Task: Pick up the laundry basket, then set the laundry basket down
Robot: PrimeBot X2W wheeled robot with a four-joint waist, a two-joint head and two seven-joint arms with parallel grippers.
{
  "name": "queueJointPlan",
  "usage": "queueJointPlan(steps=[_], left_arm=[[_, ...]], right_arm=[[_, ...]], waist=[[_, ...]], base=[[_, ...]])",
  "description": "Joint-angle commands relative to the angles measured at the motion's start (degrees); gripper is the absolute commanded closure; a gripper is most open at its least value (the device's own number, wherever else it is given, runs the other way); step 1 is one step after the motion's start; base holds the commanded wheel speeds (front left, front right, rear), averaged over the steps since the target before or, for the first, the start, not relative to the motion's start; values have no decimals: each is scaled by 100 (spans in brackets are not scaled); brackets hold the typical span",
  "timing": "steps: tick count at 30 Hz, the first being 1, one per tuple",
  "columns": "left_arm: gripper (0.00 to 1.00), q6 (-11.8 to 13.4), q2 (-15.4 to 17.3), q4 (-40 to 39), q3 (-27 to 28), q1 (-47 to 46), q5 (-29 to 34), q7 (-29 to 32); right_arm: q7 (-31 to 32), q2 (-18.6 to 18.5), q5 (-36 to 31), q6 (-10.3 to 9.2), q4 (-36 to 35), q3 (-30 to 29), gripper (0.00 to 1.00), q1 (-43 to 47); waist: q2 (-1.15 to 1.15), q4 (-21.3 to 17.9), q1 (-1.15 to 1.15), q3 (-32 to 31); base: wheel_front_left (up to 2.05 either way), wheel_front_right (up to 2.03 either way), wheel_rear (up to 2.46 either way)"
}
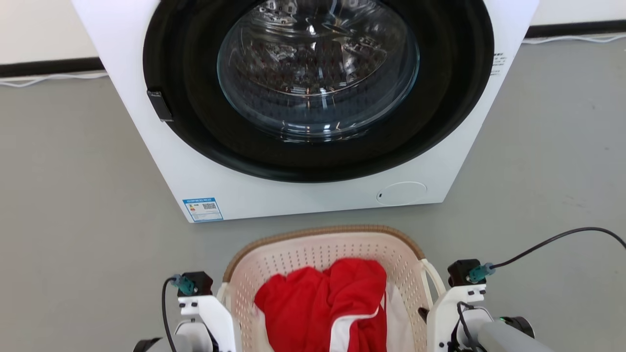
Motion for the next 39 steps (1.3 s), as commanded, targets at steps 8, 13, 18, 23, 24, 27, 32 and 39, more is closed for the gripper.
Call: queueJointPlan(steps=[8, 13, 18, 23, 24, 27, 32, 39], left_arm=[[100, -45, 146, -137, -94, 35, -189, 145], [100, -45, 149, -134, -173, 53, -277, 126], [100, -45, 159, -129, -234, 45, -333, 77], [100, -45, 172, -109, -290, 0, -409, 42], [100, -45, 174, -107, -302, -13, -422, 33], [100, -45, 180, -103, -329, -52, -465, -9], [100, -45, 182, -88, -382, -93, -531, -55], [100, -45, 191, -47, -439, -144, -619, -153]], right_arm=[[146, 26, 196, 92, -15, 247, 100, 81], [157, 3, 290, 92, -36, 345, 100, 86], [137, -12, 353, 92, -46, 422, 100, 77], [87, -17, 431, 92, -38, 492, 100, 27], [75, -17, 446, 92, -34, 504, 100, 14], [45, -20, 494, 92, -25, 537, 100, -19], [14, -27, 571, 92, -14, 599, 100, -61], [-78, -40, 650, 92, 7, 686, 100, -133]], waist=[[0, -13, 0, -89], [0, -8, 0, -107], [0, -10, 0, -112], [0, -14, 0, -53], [0, -14, 0, -36], [0, -17, 0, 11], [0, -24, 0, 67], [0, -57, 0, 162]], base=[[0, 0, 0], [0, 0, 0], [0, 0, 0], [0, 0, 0], [0, 0, 0], [0, 0, 0], [0, 0, 0], [0, 0, 0]])
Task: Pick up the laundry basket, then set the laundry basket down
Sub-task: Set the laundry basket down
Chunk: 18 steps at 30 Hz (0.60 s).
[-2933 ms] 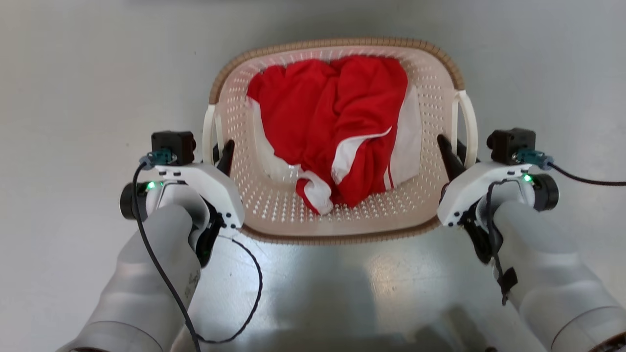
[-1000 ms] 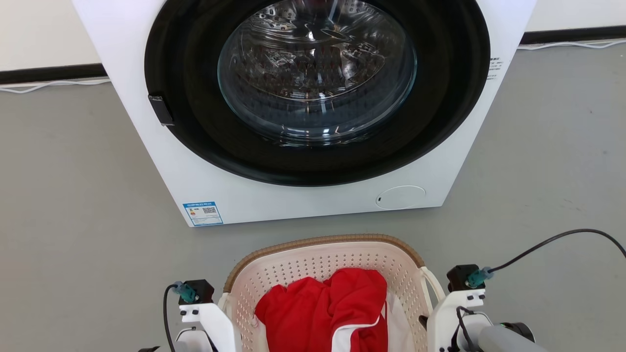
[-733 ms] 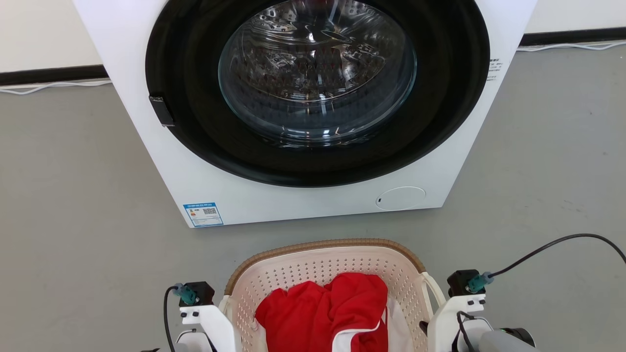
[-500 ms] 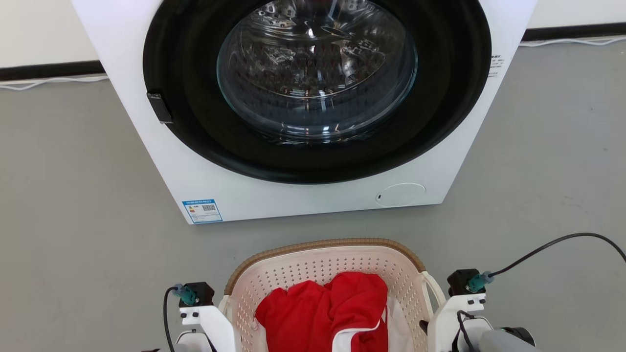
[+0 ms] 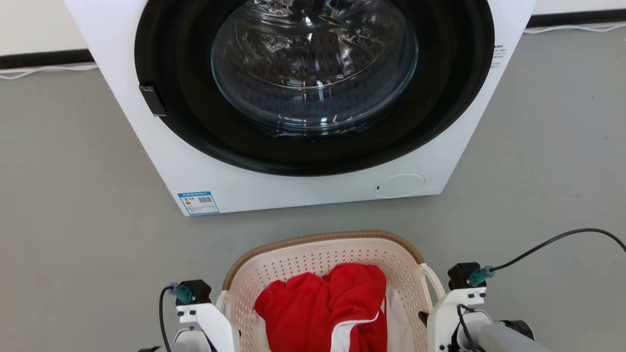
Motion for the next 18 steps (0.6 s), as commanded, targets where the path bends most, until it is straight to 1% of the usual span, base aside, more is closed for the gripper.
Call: queueJointPlan(steps=[1, 7, 13, 18], left_arm=[[100, -51, 156, -43, 56, -301, 3, -77], [100, -51, 173, -17, -16, -531, 29, -289], [100, -51, 222, 41, -31, -865, 65, -672], [100, -51, 246, 84, -46, -1137, 75, -856]], right_arm=[[-204, -20, 23, 92, -68, 81, 100, -142], [-454, -77, 32, 92, -79, 152, 100, -326], [-712, -79, 34, 92, -24, 198, 100, -586], [-911, -78, 51, 92, 19, 221, 100, -806]], waist=[[0, -23, 0, 98], [0, -30, 0, 542], [0, -44, 0, 1159], [0, -60, 0, 1682]], base=[[0, 0, 0], [0, 0, 0], [0, 0, 0], [0, 0, 0]])
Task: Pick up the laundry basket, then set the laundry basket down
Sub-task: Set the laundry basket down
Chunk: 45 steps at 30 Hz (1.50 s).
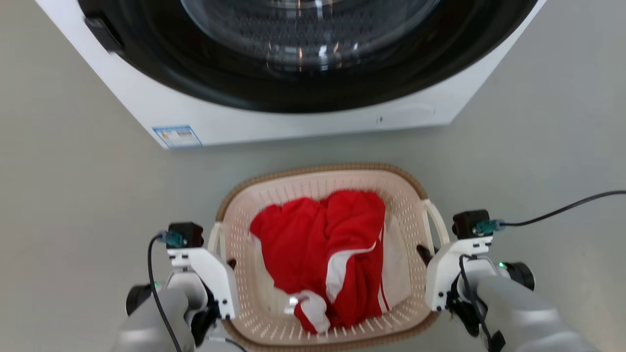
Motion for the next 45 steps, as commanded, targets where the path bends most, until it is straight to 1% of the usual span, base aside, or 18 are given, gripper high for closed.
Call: queueJointPlan(steps=[1, 16, 17, 21, 36, 45], left_arm=[[100, -44, 217, -3, 68, -279, 78, -120], [100, -44, 344, 133, 109, -999, 72, -819], [100, -44, 365, 152, 116, -1094, 76, -890], [100, -44, 385, 188, 135, -1254, 81, -1002], [100, 4, 324, 258, 115, -1570, 133, -1157], [100, 52, 308, 267, 95, -1685, 171, -1217]], right_arm=[[-135, -39, 10, 91, -7, 67, 100, -20], [-865, 76, 40, 91, 33, 175, 100, -559], [-950, 96, 47, 91, 36, 182, 100, -630], [-1098, 114, 53, 91, 47, 188, 100, -776], [-1283, 173, -14, 91, 112, 81, 100, -1051], [-1285, 184, -218, 91, 81, -152, 100, -1096]], waist=[[0, -17, 0, 378], [0, -136, 0, 1654], [0, -151, 0, 1806], [0, -157, 0, 2068], [0, -92, 0, 2658], [0, -102, 0, 2849]], base=[[0, 0, 0], [0, 0, 0], [0, 0, 0], [0, 0, 0], [0, 0, 0], [0, 0, 0]])
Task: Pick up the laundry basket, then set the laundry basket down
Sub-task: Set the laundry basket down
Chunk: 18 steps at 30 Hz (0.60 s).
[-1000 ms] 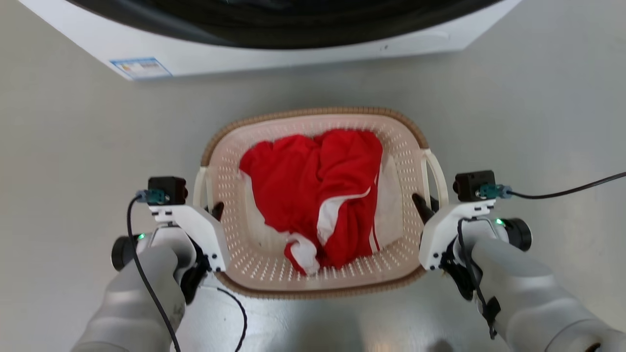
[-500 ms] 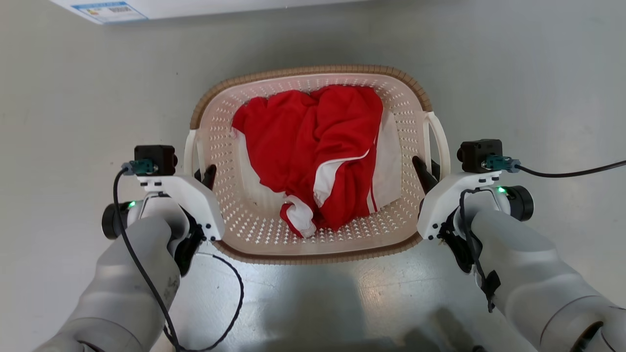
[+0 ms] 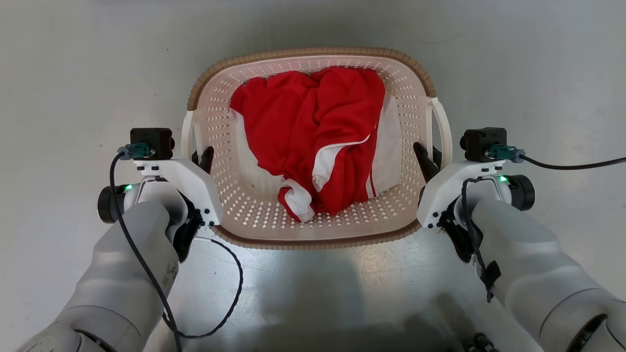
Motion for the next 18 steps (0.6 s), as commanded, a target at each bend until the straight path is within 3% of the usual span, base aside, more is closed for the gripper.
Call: queueJointPlan(steps=[1, 8, 9, 10, 11, 12, 18], left_arm=[[100, 54, 190, 7, 68, -78, 77, -110], [100, 57, 181, 10, 49, -81, 88, -133], [91, 56, 177, 10, 53, -81, 82, -136], [71, 53, 171, 11, 61, -78, 69, -136], [14, 51, 167, 11, 64, -75, 60, -129], [0, 49, 165, 11, 66, -72, 53, -121], [0, 30, 167, 12, 69, -51, 18, -96]], right_arm=[[-60, 52, -105, 88, -21, 39, 100, 248], [-61, 97, -245, 88, 16, -98, 100, 279], [-61, 104, -248, 88, 31, -109, 85, 287], [-61, 111, -249, 88, 48, -120, 64, 290], [-61, 118, -251, 88, 61, -133, 0, 287], [-61, 122, -249, 88, 70, -158, 0, 280], [-61, 154, -275, 88, 117, -220, 0, 286]], waist=[[0, 4, 0, 16], [0, 2, 0, 60], [0, 4, 0, 65], [0, 4, 0, 70], [0, 3, 0, 74], [0, 3, 0, 78], [0, 1, 0, 56]], base=[[0, 0, 0], [0, 0, 0], [0, 0, 0], [0, 0, 0], [0, 0, 0], [0, 0, 0], [0, 0, 0]])
